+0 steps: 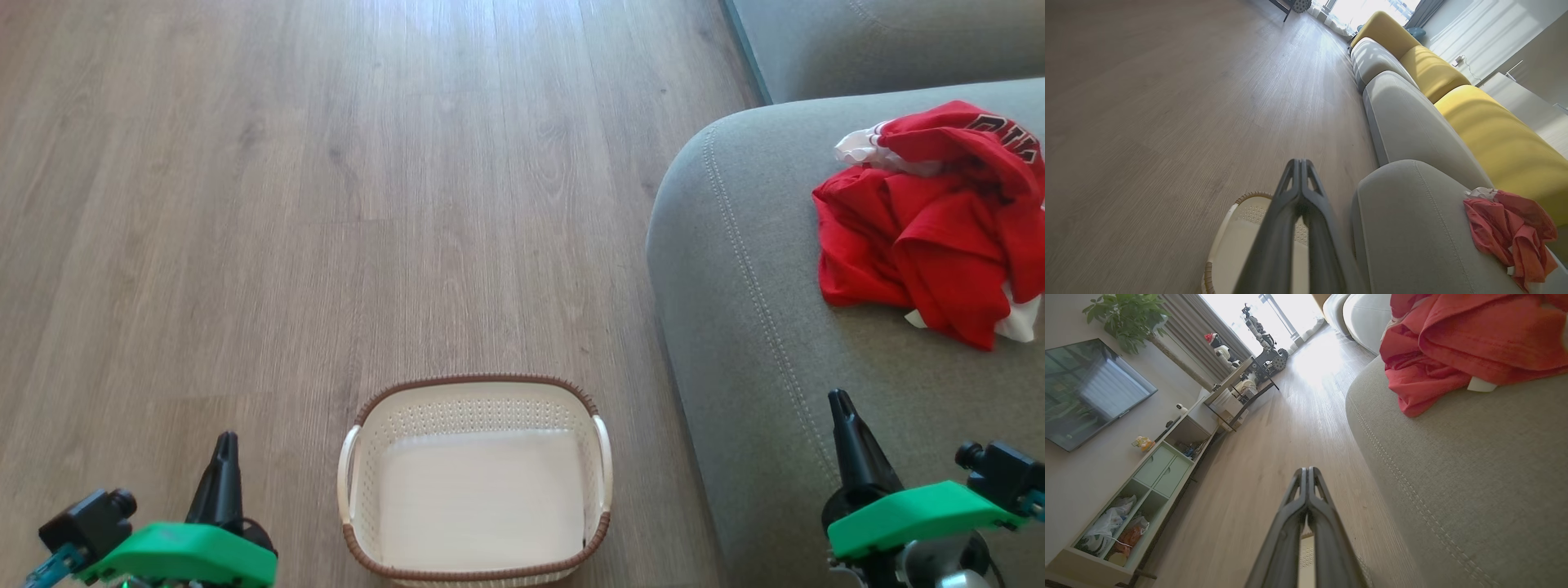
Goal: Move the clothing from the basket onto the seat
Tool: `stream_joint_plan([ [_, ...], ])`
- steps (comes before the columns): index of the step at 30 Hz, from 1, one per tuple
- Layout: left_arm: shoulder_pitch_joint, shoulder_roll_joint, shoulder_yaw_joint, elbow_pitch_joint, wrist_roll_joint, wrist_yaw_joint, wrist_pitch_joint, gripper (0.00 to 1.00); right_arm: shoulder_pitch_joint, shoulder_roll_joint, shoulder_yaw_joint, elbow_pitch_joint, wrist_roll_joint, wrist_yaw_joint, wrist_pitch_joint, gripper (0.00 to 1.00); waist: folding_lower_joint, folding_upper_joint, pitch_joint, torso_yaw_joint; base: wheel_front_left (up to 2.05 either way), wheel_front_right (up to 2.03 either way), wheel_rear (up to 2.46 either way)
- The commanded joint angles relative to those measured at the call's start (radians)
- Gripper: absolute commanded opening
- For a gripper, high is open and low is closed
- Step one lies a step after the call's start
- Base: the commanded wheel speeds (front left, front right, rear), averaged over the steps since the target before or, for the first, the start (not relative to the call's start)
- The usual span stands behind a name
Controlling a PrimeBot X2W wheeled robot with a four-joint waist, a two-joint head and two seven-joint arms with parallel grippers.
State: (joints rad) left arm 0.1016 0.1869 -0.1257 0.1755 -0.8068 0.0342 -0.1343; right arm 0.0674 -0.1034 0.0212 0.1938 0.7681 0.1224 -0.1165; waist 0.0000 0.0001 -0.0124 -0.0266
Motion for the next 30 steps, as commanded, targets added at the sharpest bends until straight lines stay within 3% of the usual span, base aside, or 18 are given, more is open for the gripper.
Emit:
stream_joint_plan([
  [1, -0.057, 0.005, 0.031, -0.021, -0.031, -0.011, 0.006, 0.0, -0.059, -0.007, -0.006, -0.028, 0.034, 0.003, 0.006, 0.0, 0.0, -0.0001, 0.0, 0.001, 0.0, 0.0, 0.0],
  [30, -0.109, -0.041, 0.098, 0.01, -0.299, -0.064, 0.086, 0.0, -0.098, 0.008, -0.042, -0.001, 0.317, 0.005, 0.076, 0.0, 0.0, -0.0001, 0.006, 0.01, 0.0, 0.0, 0.0],
])
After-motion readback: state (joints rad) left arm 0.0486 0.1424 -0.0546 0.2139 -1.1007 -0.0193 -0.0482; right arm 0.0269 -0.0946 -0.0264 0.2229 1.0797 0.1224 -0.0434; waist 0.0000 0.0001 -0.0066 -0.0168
